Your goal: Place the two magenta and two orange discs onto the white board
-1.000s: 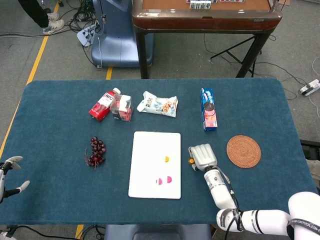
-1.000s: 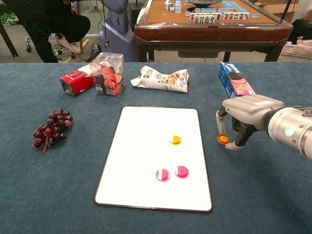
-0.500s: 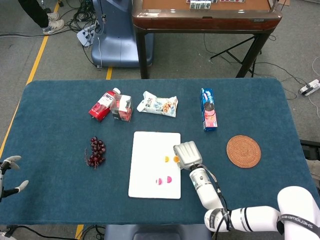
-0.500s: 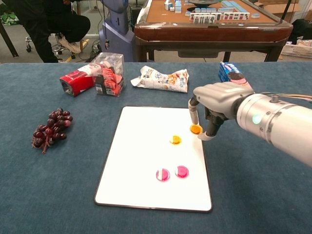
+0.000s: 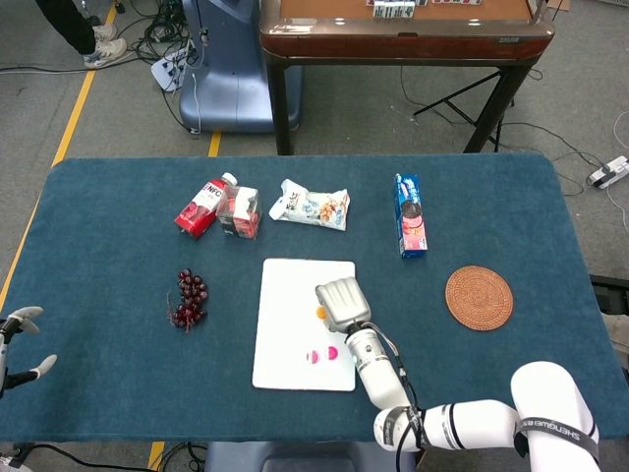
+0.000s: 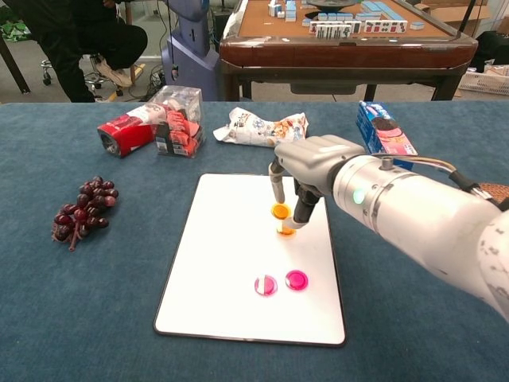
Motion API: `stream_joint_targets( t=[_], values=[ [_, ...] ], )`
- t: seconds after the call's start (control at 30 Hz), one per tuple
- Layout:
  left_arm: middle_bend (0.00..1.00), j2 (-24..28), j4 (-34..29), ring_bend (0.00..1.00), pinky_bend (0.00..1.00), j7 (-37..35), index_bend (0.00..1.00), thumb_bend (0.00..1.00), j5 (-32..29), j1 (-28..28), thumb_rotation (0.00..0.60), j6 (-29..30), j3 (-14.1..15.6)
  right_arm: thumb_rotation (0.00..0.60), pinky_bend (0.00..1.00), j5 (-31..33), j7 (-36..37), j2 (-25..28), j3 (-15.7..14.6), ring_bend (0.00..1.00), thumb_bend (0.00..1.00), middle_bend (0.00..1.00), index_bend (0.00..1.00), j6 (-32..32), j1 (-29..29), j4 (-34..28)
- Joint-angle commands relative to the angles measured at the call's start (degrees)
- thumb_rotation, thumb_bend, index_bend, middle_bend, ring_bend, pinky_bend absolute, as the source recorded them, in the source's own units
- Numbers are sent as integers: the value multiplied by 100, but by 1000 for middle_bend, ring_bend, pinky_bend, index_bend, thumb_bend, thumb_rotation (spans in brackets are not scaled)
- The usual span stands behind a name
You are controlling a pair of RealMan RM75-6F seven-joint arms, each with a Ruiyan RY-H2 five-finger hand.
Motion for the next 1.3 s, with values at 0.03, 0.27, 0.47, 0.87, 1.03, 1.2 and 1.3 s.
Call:
stream_joint_targets(
  t=[0.03,0.27,0.47,0.87,1.03,1.2,1.3],
  values=[
    [471,0,-6,401,545,5,357,26,5,-1,600,2,1,600,1000,64,-22,-91,34,1000,263,1000,522,-25,66,121],
    [471,6,7,401,545,-29,357,26,-18,1,600,-9,-5,600,1000,178,4,-286,73,1000,263,1000,522,-119,167,415],
    [471,10,13,401,545,-37,357,26,-16,-2,600,-21,-2,600,1000,181,17,-376,82,1000,263,1000,523,-135,220,509],
    [471,23,17,401,545,-81,357,26,-36,7,600,-18,-9,600,1000,190,79,-497,49,1000,231,1000,522,-238,268,667],
    [471,35,10,401,545,-104,357,25,-40,15,600,-2,-17,600,1000,171,116,-520,23,1000,166,1000,501,-273,266,710],
    [472,37,3,401,545,-94,357,26,-27,17,600,-1,-9,600,1000,127,165,-532,17,1000,116,1000,438,-293,263,753],
    [471,42,2,401,545,-104,357,26,-38,22,600,2,-12,600,1000,101,199,-534,22,1000,97,1000,407,-311,263,772]
  ],
)
